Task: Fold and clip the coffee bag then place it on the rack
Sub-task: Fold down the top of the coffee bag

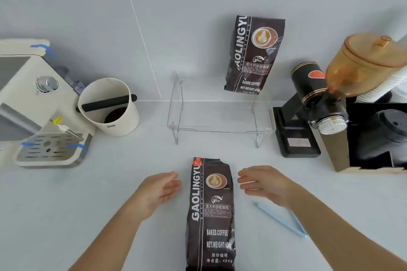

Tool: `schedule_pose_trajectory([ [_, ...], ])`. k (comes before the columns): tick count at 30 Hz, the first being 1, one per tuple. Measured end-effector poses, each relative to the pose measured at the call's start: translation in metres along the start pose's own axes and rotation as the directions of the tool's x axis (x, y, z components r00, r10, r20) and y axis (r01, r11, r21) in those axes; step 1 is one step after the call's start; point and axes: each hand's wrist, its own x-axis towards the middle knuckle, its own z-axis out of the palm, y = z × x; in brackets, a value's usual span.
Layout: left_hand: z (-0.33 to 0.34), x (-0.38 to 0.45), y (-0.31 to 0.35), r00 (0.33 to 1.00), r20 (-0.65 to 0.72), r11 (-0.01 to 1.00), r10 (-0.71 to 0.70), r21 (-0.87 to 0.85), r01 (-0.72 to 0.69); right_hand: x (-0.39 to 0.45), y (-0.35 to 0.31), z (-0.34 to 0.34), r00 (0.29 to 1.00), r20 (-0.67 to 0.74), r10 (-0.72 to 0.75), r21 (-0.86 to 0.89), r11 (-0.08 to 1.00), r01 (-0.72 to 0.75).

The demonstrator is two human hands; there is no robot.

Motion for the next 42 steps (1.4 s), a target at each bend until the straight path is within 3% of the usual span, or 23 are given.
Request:
schedule_pose_trajectory([
  [5,0.022,0.012,-0.007,0.997,-0.03,0.988,-0.077,-0.137,0.072,0.015,0.018,0.014,0.997,-0.061,0.056,0.146,0.988,-0.047],
  [12,0.051,0.016,-0.001,0.998,0.034,0.998,-0.054,-0.027,0.055,0.02,0.024,0.034,0.999,-0.017,0.05,0.129,0.99,-0.047],
  [26,0.058,0.016,0.003,0.999,-0.024,0.999,-0.03,-0.021,0.029,0.027,0.015,0.043,0.999,-0.03,-0.015,0.097,0.995,0.018],
  [42,0.052,-0.04,0.022,0.975,0.047,0.967,0.218,-0.148,-0.209,-0.017,-0.006,0.067,0.939,-0.129,-0.318,-0.013,0.948,0.319],
])
